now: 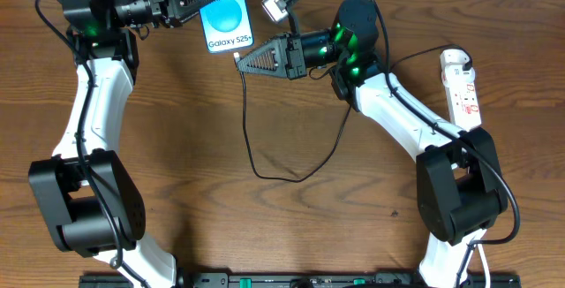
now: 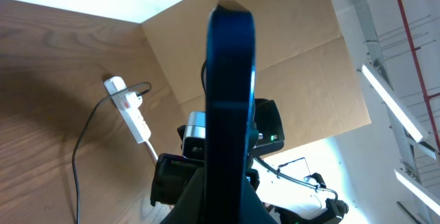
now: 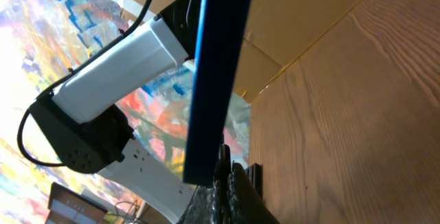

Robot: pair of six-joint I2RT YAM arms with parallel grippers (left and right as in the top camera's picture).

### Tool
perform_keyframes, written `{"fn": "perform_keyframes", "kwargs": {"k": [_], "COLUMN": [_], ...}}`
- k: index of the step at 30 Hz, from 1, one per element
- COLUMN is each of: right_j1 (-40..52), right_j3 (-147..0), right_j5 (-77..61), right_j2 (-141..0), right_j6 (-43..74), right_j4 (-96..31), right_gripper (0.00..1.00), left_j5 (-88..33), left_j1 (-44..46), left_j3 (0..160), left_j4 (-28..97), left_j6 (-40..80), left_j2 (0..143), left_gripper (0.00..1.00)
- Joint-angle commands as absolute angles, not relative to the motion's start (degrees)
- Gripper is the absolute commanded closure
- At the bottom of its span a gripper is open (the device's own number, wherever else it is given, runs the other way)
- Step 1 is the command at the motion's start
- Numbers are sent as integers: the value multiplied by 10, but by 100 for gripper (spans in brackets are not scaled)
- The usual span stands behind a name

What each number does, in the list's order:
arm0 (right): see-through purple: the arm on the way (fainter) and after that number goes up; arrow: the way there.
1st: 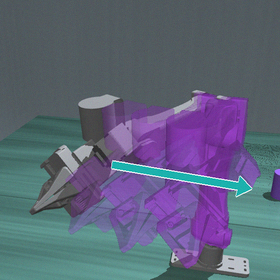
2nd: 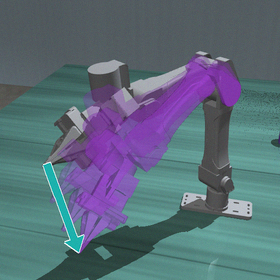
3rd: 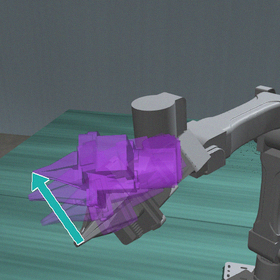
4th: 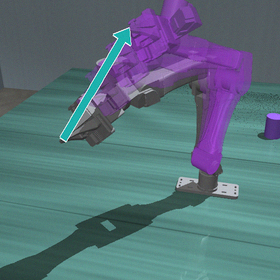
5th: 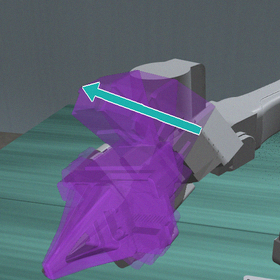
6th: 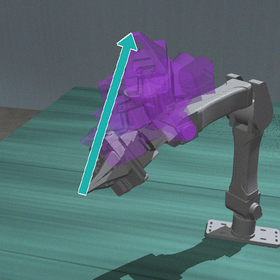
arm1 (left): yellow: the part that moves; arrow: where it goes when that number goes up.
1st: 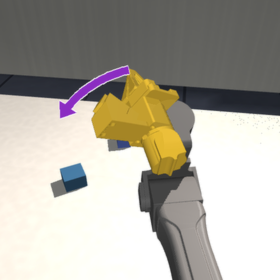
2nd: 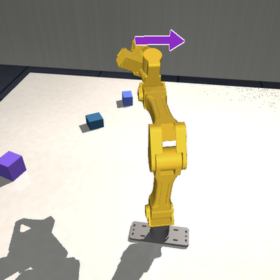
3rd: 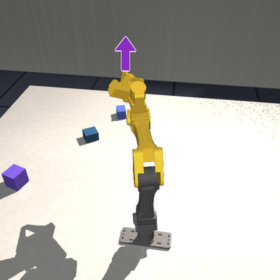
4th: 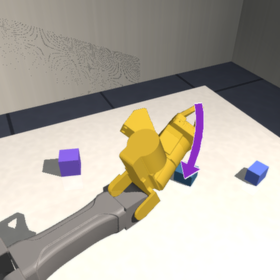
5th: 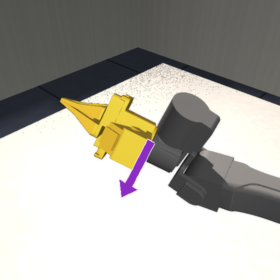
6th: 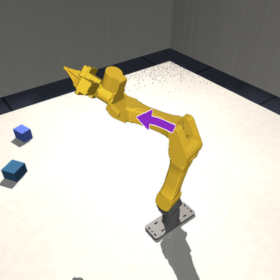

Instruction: Plug charger to phone and switch on socket

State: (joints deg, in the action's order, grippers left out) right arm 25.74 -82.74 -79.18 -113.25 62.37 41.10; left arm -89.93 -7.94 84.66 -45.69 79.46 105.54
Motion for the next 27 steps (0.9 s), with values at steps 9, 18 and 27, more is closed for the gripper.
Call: {"fn": "perform_keyframes", "kwargs": {"k": [9,18,27], "right_j1": [258,255,252], "right_j3": [-827,-827,-827], "right_j5": [-780,-788,-794], "right_j2": [-1137,-1137,-1137], "right_j6": [622,649,649], "right_j4": [412,458,461], "right_gripper": [99,99,99], "left_j5": [-900,-900,-900], "left_j1": [-65,-66,-69], "left_j3": [853,853,853], "left_j4": [-471,-470,-471], "left_j6": [780,772,769], "left_j2": [1046,1046,1046], "left_gripper": [93,93,93]}}
